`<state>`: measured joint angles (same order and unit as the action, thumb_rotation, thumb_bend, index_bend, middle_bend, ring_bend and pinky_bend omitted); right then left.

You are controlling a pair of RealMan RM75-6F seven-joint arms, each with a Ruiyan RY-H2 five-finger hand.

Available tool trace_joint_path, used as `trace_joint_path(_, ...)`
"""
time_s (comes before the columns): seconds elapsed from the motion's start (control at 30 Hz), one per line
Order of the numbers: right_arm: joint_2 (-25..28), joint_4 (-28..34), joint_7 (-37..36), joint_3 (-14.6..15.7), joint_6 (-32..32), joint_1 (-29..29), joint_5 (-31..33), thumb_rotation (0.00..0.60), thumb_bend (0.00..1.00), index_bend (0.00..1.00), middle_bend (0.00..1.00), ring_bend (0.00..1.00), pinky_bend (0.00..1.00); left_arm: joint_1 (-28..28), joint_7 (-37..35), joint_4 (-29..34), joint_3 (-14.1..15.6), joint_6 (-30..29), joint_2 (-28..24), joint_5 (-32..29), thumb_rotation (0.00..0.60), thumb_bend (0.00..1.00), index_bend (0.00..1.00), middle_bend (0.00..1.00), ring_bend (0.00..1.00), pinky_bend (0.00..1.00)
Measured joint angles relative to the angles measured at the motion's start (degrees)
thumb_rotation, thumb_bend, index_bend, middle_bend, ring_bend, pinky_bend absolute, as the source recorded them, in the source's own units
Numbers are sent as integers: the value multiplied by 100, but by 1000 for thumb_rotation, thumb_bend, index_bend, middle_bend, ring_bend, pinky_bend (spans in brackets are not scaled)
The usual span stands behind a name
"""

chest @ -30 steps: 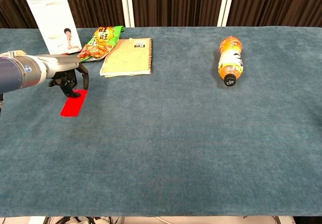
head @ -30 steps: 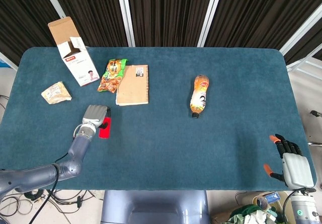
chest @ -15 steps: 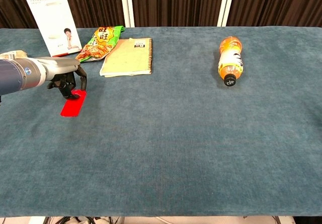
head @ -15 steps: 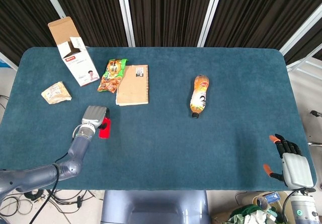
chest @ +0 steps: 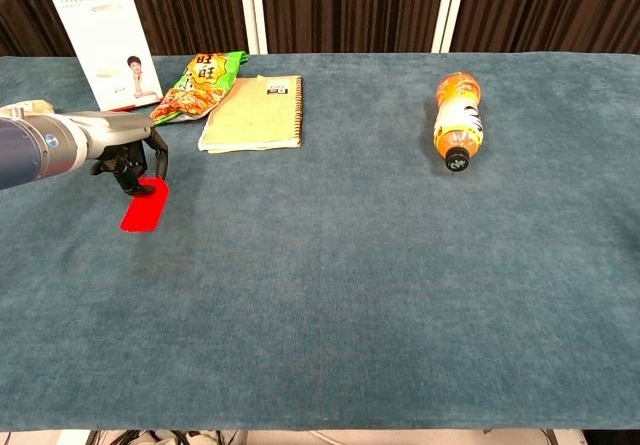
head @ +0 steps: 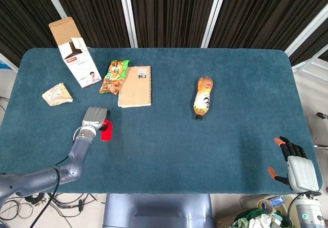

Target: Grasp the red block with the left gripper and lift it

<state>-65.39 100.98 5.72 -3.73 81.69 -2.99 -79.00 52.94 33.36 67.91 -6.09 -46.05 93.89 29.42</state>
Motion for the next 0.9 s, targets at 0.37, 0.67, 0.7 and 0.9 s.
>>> trace_joint_path(0.37, 10, 19, -9, 8, -20, -3, 7, 600, 182, 165, 91, 142, 121, -19, -12, -54, -48, -58, 84, 109, 600, 402, 558, 862, 849, 764)
trace_joint_path(0.67, 12, 34, -16, 20, -45, -9, 5, 600, 185, 165, 91, 142, 121, -41, 26, 9, -96, -150, 55, 153, 600, 447, 606, 872, 853, 771)
trace_joint_path(0.7, 15, 38, -15, 20, -49, -11, 6, 600, 185, 165, 91, 142, 121, -41, 42, 23, -97, -155, 48, 151, 600, 458, 613, 872, 854, 771)
trace_joint_path(0.9, 24, 48, -14, 32, -62, -12, 0, 600, 186, 165, 91, 142, 121, -43, 90, 100, -112, -170, 15, 126, 600, 478, 650, 881, 861, 775)
